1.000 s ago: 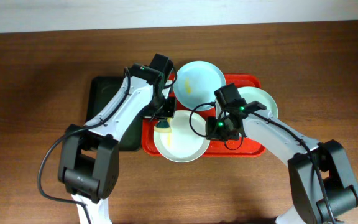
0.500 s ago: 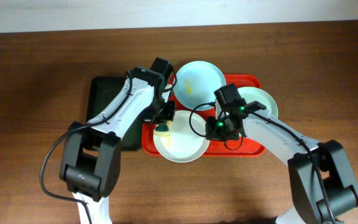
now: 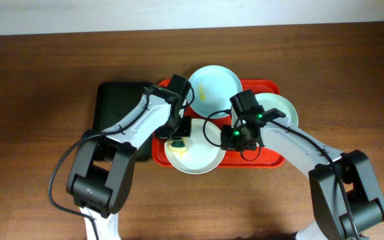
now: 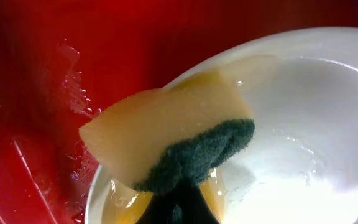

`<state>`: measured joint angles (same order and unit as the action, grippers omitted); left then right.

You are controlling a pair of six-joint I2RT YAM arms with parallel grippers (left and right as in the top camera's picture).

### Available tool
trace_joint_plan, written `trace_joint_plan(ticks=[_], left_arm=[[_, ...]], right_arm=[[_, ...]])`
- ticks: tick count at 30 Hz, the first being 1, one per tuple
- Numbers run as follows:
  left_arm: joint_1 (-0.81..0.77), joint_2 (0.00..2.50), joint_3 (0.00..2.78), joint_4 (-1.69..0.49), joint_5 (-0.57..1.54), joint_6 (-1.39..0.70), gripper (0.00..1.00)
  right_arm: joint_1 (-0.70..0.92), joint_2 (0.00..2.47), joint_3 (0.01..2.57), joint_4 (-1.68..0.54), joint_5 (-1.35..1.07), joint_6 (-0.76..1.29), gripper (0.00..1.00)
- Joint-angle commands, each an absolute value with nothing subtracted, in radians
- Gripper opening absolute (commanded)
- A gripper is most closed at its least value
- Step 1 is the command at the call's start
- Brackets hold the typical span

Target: Clean dirty plates on tray and stack at the side

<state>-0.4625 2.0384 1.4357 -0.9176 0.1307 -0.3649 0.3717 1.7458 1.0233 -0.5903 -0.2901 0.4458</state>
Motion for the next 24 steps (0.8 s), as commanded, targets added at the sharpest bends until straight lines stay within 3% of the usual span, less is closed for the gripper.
trace_joint_plan(ticks=[1,11,20,24], left_arm=[[-0.49,2.048,1.377,-0.922,0.127,-0.406,0.0],[-0.509,2.048,1.375,-0.916,0.513,-0.229,0.0],[-0.466,1.99,1.444,-0.924,0.496,-0.211,0.0],[-0.436,1.9,1.456,-0.942,0.357,-0.237,0.0]], right_arm=[[0.368,1.759,1.009,-0.59,-0.303,0.447,0.04],[0.368,1.759,1.009,-0.587,-0.303,0.447,0.04],[0.368,1.759,1.009,-0.587,-0.303,0.447,0.04],[0.368,1.759,1.009,-0.587,-0.303,0.447,0.04]])
